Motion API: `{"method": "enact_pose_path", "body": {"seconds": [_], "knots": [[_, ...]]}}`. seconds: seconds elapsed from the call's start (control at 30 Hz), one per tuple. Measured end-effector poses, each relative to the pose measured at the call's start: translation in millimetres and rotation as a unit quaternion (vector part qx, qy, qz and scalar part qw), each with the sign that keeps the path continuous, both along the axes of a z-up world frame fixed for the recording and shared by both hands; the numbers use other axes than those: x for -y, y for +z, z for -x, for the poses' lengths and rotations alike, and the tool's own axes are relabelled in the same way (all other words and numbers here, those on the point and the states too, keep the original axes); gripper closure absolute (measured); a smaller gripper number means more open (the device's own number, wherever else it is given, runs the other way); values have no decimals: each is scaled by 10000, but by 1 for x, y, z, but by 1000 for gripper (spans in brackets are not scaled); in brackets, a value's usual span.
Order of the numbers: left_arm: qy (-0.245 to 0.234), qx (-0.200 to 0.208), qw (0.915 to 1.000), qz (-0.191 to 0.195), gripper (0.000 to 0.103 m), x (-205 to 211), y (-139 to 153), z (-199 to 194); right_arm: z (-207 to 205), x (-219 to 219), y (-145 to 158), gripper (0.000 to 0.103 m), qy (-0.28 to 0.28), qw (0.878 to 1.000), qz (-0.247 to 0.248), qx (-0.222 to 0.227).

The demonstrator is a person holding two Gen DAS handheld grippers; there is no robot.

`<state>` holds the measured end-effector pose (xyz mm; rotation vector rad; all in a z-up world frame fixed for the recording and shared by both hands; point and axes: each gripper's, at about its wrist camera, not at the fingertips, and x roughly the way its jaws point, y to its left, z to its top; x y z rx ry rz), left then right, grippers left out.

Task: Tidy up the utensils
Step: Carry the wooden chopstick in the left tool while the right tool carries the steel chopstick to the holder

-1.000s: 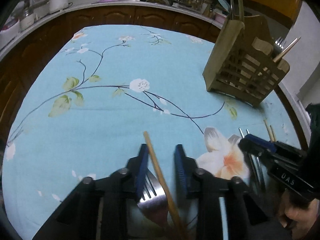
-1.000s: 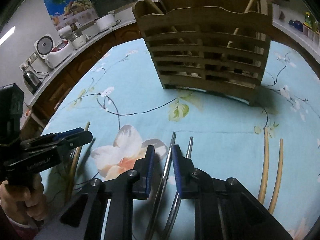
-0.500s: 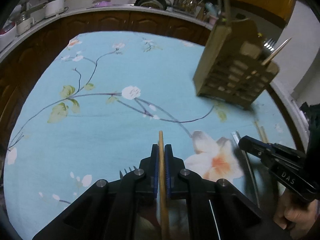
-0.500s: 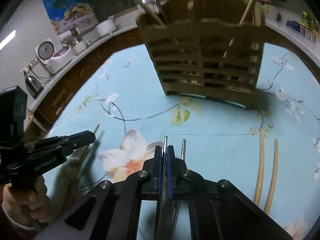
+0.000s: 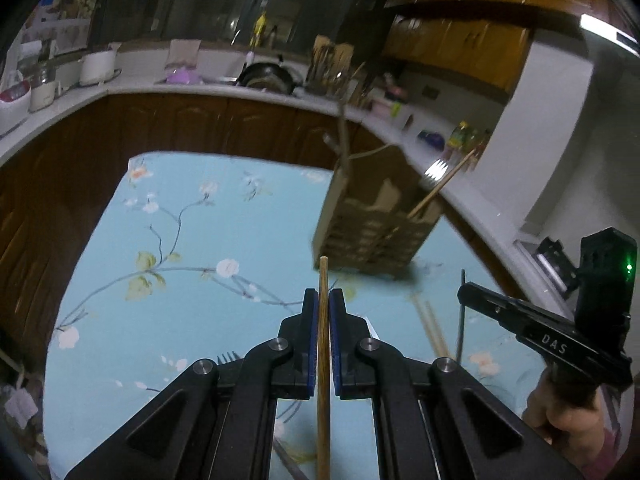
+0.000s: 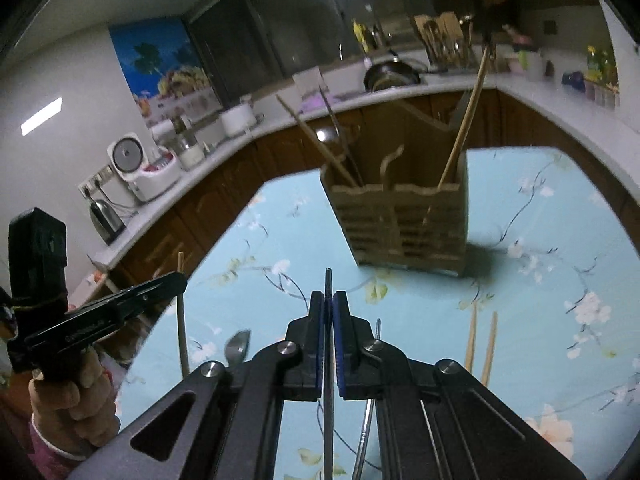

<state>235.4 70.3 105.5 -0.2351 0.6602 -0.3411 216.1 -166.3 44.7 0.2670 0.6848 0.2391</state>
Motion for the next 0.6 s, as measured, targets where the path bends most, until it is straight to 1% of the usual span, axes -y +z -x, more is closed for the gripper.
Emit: {"method": "enact_pose_path", "body": {"seconds": [0.1,0.27,0.4,0.6], "knots": [[-66,191,9998,39,100,-3,13,18,10,6,19,99,-41,9997,12,245],[-111,427,9990,65,100,-9,28,36,19,18,44,99,-141,9983,21,560],[-117,525,9985,83,100,-9,30,39,23,22,53,99,-212,9974,29,692],[-96,589,9981,125,100,-4,31,34,24,29,54,99,-310,9968,16,742]]}}
